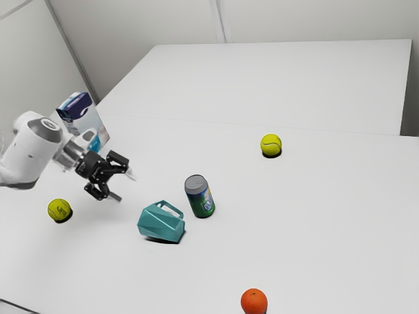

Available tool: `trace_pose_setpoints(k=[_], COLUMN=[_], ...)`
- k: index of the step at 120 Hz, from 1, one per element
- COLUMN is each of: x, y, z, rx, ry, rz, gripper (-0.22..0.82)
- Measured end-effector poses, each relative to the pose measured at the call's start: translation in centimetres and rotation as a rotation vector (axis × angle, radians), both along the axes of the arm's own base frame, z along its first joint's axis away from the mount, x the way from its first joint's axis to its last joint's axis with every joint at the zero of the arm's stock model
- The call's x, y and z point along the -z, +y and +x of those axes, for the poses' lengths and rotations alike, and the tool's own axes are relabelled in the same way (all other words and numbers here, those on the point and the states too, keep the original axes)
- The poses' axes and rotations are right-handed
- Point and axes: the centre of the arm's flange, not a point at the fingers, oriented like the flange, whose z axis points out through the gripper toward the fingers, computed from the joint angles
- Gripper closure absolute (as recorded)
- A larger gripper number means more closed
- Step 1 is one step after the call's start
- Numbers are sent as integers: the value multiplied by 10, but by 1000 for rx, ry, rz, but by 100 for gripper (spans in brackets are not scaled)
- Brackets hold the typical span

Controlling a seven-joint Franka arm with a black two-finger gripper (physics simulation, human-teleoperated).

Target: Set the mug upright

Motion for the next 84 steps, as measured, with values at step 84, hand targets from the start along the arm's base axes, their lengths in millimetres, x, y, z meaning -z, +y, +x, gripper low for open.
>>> trace_pose_setpoints(k=[84], x=[37], y=[-58], z=[-35], rx=[147], ry=[-327], rz=[-73], gripper=[0])
